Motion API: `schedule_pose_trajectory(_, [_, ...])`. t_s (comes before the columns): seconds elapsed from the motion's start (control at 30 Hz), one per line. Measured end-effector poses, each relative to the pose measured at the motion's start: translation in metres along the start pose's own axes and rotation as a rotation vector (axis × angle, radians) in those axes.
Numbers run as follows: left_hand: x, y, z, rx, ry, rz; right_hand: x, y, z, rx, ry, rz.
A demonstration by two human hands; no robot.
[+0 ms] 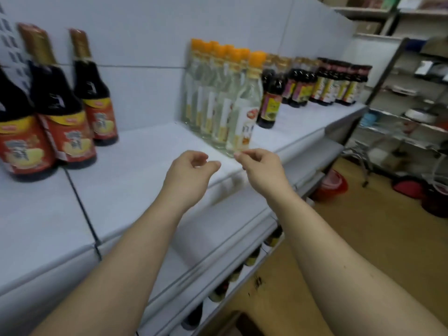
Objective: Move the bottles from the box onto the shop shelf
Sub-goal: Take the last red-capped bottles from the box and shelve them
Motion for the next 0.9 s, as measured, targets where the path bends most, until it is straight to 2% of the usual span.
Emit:
schedule_pose_trajectory(0.17, [0.006, -0.067, 0.018, -0.065, -0.056, 0.025, 0.047, 0.059, 0.011, 0.053, -0.067, 0.01])
schedule_pose_trajectory(0.33, [-0.008, -0.138, 0.045, -0.139, -0.038, 0.039, 0.1, 0.116, 0.026, 0.086, -0.109, 0.019])
schedule_pose_trajectory(0.63, [-0.059, -0.271, 0.11, -0.317, 0.072, -0.049, 0.213, 0.214, 0.058, 0.19, -0.224, -0.006])
schedule_pose_trajectory(0.9, [-0.105, -0.37, 0.159, -0.473, 0.137, -0.085, 0.317, 0.281, 0.102, 0.321, -0.406, -0.02])
Point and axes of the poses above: each hand's wrist, its own z-axis away from the middle knuckle, its own y-axis out of the back of the hand, x = y × z, the point moved 9 cm from there along -z, towards the middle knuckle, and after that the axes turned 10 degrees about z, right-handed, at the moved point
